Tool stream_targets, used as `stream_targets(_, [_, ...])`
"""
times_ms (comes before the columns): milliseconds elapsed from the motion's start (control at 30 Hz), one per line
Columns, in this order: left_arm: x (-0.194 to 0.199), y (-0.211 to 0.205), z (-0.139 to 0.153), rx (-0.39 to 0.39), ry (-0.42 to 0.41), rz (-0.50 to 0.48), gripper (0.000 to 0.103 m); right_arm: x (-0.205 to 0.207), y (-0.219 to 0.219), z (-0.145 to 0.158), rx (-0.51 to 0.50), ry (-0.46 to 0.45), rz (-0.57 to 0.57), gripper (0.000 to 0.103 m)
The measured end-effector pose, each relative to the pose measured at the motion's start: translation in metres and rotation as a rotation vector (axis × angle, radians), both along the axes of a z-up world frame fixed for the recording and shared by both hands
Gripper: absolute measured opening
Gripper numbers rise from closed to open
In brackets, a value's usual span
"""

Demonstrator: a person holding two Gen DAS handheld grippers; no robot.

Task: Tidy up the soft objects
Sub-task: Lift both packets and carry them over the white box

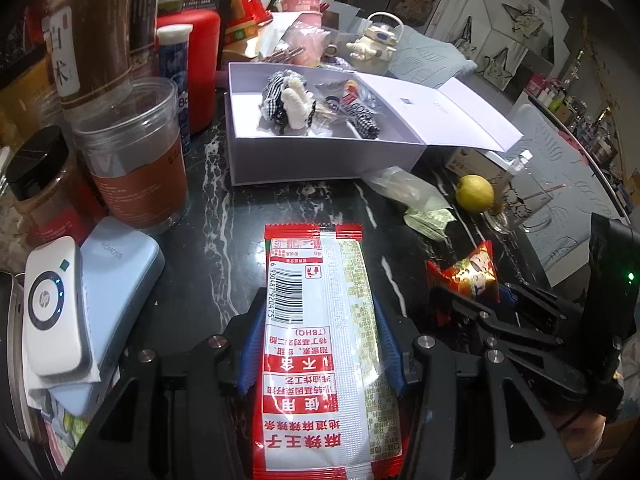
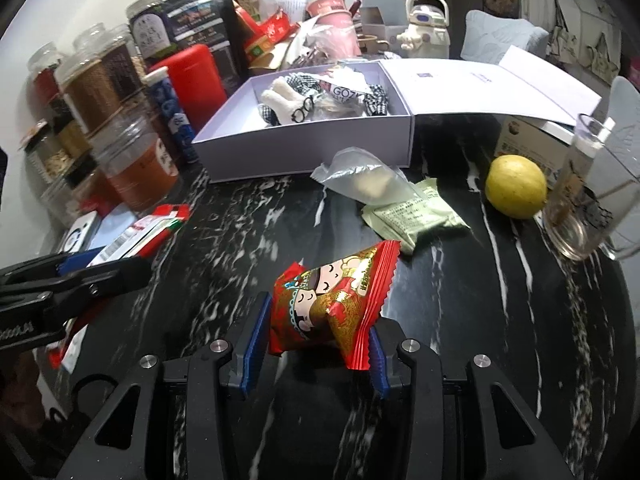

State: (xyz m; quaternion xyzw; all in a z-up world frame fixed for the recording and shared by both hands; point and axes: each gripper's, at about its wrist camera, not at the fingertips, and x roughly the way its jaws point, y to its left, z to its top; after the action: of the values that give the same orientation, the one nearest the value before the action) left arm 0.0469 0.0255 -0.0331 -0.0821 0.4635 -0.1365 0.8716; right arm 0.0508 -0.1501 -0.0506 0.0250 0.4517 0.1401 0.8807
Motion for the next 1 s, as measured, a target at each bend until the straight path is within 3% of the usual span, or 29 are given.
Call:
stream_targets(567, [-0.039,-0.024,0.054,-0.014,-0.154,-0.062,0.049,-0.063,-0.007,0.053,0.031,-0.128,0.051,0.042])
stream_targets(1000, [-0.029,-0.038,0.112,-0.028,-0.307,-0.095,0.049,-0.055,-0.015,0.104,0.073,-0.251,0.13,0.042])
